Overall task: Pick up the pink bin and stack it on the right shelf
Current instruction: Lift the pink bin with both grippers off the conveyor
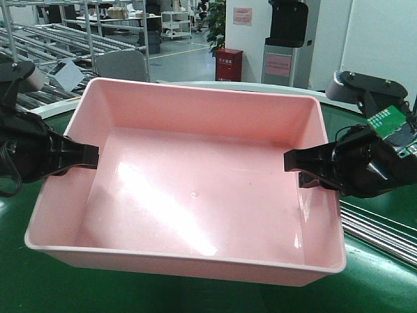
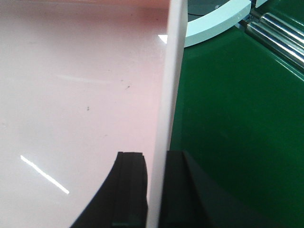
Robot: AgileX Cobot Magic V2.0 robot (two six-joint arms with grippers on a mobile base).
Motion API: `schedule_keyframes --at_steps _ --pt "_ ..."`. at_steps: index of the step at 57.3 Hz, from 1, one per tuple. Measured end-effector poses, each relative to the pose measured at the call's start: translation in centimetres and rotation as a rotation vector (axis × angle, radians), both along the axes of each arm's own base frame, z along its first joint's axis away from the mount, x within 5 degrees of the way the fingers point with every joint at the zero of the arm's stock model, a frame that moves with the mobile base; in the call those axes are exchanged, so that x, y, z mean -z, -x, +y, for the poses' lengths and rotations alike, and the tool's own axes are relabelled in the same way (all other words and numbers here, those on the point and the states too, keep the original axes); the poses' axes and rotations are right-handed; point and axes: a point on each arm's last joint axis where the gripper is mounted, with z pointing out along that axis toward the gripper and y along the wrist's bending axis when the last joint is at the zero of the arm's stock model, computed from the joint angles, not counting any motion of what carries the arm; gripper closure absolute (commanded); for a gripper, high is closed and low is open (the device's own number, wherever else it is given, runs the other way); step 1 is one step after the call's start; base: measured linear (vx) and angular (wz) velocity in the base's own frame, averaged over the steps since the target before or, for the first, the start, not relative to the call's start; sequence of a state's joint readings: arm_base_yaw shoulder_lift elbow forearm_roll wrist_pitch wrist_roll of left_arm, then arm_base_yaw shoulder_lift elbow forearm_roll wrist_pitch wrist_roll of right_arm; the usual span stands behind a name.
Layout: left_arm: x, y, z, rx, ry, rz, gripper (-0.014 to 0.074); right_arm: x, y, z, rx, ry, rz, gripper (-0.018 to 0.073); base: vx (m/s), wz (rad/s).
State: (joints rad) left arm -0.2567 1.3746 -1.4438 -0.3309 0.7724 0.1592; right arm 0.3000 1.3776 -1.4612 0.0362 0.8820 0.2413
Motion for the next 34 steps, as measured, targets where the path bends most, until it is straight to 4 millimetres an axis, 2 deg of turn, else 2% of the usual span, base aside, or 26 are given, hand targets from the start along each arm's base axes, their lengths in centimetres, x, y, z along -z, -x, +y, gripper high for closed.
schedule_keyframes --at_steps 34 --pt "0.01 0.00 0.01 0.000 -0.001 0.000 0.0598 0.00 0.01 0.01 0.000 -0.005 0.003 0.0568 0.00 -0.01"
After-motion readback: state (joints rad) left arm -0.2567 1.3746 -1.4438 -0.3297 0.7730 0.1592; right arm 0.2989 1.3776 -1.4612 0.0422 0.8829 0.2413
